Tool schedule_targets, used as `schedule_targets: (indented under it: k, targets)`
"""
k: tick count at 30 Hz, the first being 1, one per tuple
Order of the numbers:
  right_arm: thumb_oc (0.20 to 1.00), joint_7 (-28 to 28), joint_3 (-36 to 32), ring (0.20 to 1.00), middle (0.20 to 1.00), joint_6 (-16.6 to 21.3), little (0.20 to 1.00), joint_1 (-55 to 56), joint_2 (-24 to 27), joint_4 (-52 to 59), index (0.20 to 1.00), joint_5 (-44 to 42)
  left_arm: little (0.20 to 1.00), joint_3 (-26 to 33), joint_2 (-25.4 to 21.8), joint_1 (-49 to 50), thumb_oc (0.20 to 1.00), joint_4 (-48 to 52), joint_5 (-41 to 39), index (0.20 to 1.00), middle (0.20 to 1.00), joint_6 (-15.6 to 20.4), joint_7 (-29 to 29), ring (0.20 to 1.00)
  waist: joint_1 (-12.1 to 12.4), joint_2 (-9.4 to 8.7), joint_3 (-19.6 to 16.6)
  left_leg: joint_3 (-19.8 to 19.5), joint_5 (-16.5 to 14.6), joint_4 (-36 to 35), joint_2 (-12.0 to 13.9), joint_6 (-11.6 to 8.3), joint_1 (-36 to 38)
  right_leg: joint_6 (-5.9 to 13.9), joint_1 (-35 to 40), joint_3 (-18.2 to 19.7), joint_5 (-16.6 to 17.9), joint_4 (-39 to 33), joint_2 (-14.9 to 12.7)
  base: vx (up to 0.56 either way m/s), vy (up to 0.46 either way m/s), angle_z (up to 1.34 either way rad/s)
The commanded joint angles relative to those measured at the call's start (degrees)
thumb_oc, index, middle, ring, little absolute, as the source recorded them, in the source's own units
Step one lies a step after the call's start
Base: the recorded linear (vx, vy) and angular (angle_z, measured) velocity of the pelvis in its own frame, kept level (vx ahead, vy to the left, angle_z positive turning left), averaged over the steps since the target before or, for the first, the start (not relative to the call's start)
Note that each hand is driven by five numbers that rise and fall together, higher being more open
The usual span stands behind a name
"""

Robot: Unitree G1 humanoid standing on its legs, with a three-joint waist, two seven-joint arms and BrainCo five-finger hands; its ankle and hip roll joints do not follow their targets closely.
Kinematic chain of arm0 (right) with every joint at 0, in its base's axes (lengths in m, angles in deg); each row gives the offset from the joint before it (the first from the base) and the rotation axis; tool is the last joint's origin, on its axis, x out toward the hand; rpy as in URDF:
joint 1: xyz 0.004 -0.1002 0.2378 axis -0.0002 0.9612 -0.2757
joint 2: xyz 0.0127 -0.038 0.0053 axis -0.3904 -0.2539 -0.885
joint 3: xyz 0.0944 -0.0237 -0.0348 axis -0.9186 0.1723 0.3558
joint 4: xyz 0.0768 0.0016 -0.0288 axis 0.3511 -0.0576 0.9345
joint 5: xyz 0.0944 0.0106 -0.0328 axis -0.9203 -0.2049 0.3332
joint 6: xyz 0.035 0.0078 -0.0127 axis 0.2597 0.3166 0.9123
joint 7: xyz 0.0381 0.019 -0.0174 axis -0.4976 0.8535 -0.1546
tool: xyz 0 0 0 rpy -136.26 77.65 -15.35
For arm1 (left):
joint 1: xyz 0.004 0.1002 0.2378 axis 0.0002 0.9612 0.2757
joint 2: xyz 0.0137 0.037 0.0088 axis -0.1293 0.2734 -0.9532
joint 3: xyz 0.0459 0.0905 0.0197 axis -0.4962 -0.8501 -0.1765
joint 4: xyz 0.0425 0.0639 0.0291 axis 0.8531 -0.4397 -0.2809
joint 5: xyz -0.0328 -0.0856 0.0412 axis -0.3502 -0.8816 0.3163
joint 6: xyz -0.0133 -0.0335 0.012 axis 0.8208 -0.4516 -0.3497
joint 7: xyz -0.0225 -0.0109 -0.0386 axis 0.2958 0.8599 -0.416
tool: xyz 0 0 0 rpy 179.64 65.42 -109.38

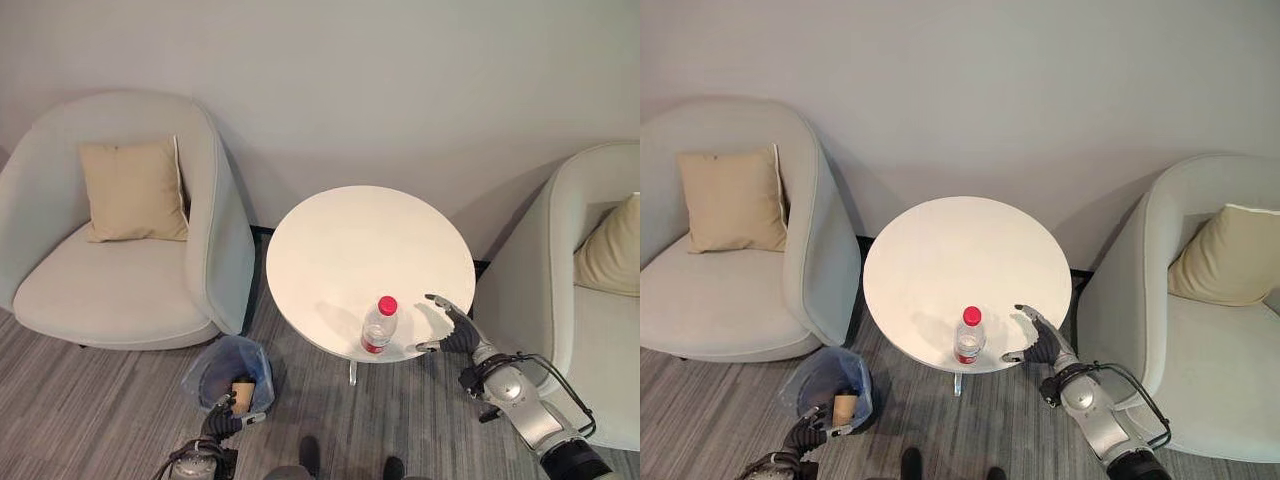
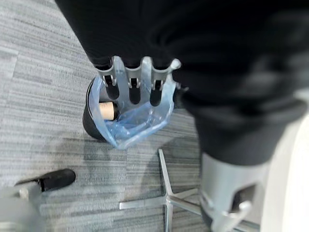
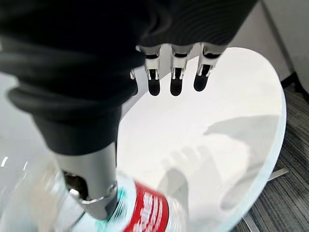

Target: Gather garbage on tea table into small bin, then transfer packed bag to large trash can.

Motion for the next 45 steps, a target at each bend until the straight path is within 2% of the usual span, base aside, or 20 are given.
schedule_targets:
  k: [1,8,9,17,20,21,22,28,37,42,44,45]
  targets:
    - [1.000,0.23,3.43,1.000,1.000,2.73,1.000,-3.84,1.05,1.79,1.000,2.55,1.000,0.37,-0.50,-2.10,1.000,-1.15,2.27,1.000,1.000,2.48,-0.33,1.000,1.27,-1.06,0.11,0.08,-8.15,4.66,-0.03,-1.49,0.33,-0.03,-0.55,0.39,-7.96,4.36,0.49,0.00,0.000,0.00]
    - [1.000,-0.45,5.94,1.000,1.000,2.42,1.000,-5.89,-1.89,-1.00,1.000,2.17,1.000,-0.11,-0.09,-1.17,1.000,-1.27,2.21,1.000,1.000,2.42,-0.25,1.000,1.87,-0.68,0.34,-0.67,-7.61,3.65,-0.16,-1.54,0.98,-0.08,-0.04,-0.32,-7.91,3.66,0.76,0.00,0.000,0.02]
    - [1.000,-1.05,6.22,1.000,1.000,2.10,1.000,-6.76,-4.05,-2.81,1.000,0.67,1.000,-0.31,0.15,-0.59,1.000,-1.51,1.99,1.000,1.000,2.39,-0.19,1.000,2.33,-0.43,0.52,-1.03,-7.38,3.21,-0.26,-1.51,1.12,-0.11,0.04,-0.73,-7.82,3.43,0.82,0.01,0.002,0.12]
    - [1.000,-2.11,6.63,1.000,1.000,1.41,1.000,-9.41,-7.24,-6.07,1.000,-2.33,1.000,-0.57,-0.15,0.94,1.000,-0.32,1.27,1.000,1.000,2.37,-0.42,1.000,3.68,-0.04,0.97,-1.92,-7.02,2.57,-0.51,-1.37,0.93,-0.03,-0.01,-1.37,-7.61,2.92,0.85,0.00,0.008,0.09]
    - [1.000,-2.73,7.49,1.000,1.000,1.01,1.000,-12.63,-8.66,-7.95,1.000,-3.87,1.000,-0.89,-0.69,1.04,1.000,0.17,1.02,1.000,1.000,2.45,-0.41,1.000,5.02,0.28,1.53,-2.59,-6.61,2.35,-0.70,-1.30,0.26,0.02,-0.46,-1.95,-7.42,2.67,0.81,-0.02,0.019,0.14]
    - [0.900,-2.75,7.50,0.900,0.900,1.03,0.900,-12.67,-8.68,-8.00,0.900,-3.87,1.000,-0.88,-0.70,1.03,1.000,0.16,1.02,1.000,1.000,2.45,-0.41,1.000,5.01,0.27,1.54,-2.60,-6.61,2.35,-0.70,-1.30,0.25,0.02,-0.47,-1.95,-7.41,2.67,0.81,-0.03,0.016,0.24]
    - [0.200,-3.34,7.19,0.200,0.200,1.00,0.200,-13.59,-8.96,-8.45,0.200,-4.56,1.000,-0.94,-0.98,0.96,1.000,0.43,0.80,1.000,1.000,2.43,-0.36,1.000,5.49,0.32,1.67,-2.77,-6.39,2.15,-0.75,-1.30,0.05,0.02,-0.53,-2.15,-7.38,2.58,0.80,-0.02,0.004,0.12]
    - [0.200,-4.53,3.59,0.200,0.200,1.68,0.200,-12.50,-8.47,-4.37,0.200,-8.64,1.000,0.04,-1.45,1.45,1.000,1.03,0.12,1.000,1.000,2.16,0.14,1.000,5.78,0.24,1.49,-3.16,-5.96,1.60,-0.77,-1.44,0.13,0.01,-0.34,-2.79,-7.53,2.74,0.76,-0.02,-0.003,0.10]
    - [0.200,-2.19,-2.74,0.200,0.200,3.62,0.200,-3.04,-5.88,8.34,0.200,-12.26,1.000,1.43,-0.30,1.76,1.000,1.20,-0.23,1.000,1.000,1.27,0.07,1.000,3.80,0.38,0.70,-3.53,-5.26,2.47,0.23,-2.33,0.41,-1.06,0.26,-3.52,-8.86,3.91,1.47,-0.06,-0.055,0.04]
    - [0.200,-2.30,-4.72,0.200,0.200,4.99,0.200,0.56,-4.55,11.63,0.200,-12.84,1.000,0.83,0.43,0.84,1.000,1.60,-0.79,1.000,1.000,1.41,0.01,1.000,3.40,0.71,2.71,-4.53,-4.20,8.40,0.09,-3.87,-5.83,-2.26,-0.36,-5.52,-9.51,3.56,1.67,-0.14,-0.045,0.26]
    - [0.200,-3.34,-5.27,0.200,0.200,5.08,0.200,-0.11,-3.97,11.57,0.200,-12.66,1.000,-0.04,0.50,-0.18,1.000,2.64,-0.71,1.000,1.000,1.61,0.15,1.000,2.99,0.43,3.84,-1.64,-4.33,11.75,0.98,-4.18,-8.63,-2.56,-0.44,-7.70,-9.72,3.67,0.79,-0.13,0.032,0.81]
    - [0.200,-4.04,-5.35,0.200,0.200,4.84,0.200,-1.13,-3.86,11.33,0.200,-12.77,1.000,-0.32,0.82,-0.76,1.000,3.08,-0.89,1.000,1.000,1.81,0.48,1.000,2.61,0.37,3.78,2.18,-4.38,13.17,2.58,-3.57,-9.79,-2.48,-0.76,-9.04,-9.30,3.36,0.15,-0.07,0.060,0.80]
